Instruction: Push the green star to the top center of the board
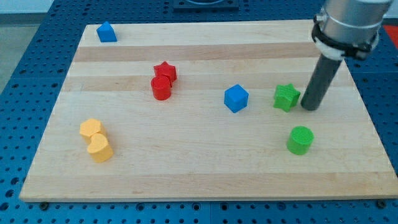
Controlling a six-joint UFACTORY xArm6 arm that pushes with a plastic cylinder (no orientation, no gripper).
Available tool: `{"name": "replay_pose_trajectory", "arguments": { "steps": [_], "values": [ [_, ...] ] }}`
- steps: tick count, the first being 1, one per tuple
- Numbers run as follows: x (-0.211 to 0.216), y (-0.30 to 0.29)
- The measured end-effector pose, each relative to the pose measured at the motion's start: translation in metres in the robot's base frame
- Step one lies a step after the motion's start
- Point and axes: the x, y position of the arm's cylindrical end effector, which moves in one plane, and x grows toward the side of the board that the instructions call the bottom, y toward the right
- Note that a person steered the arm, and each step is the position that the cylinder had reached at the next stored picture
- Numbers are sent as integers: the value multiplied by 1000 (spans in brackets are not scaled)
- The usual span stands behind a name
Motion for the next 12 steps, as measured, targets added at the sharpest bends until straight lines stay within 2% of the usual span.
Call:
{"name": "replay_pose_trajectory", "arguments": {
  "steps": [1,2,3,4,5,6,7,12],
  "values": [
    [-37,-42],
    [-24,-33],
    [14,11],
    [47,6],
    [40,-37],
    [-8,-65],
    [-42,-68],
    [-72,-71]
  ]
}}
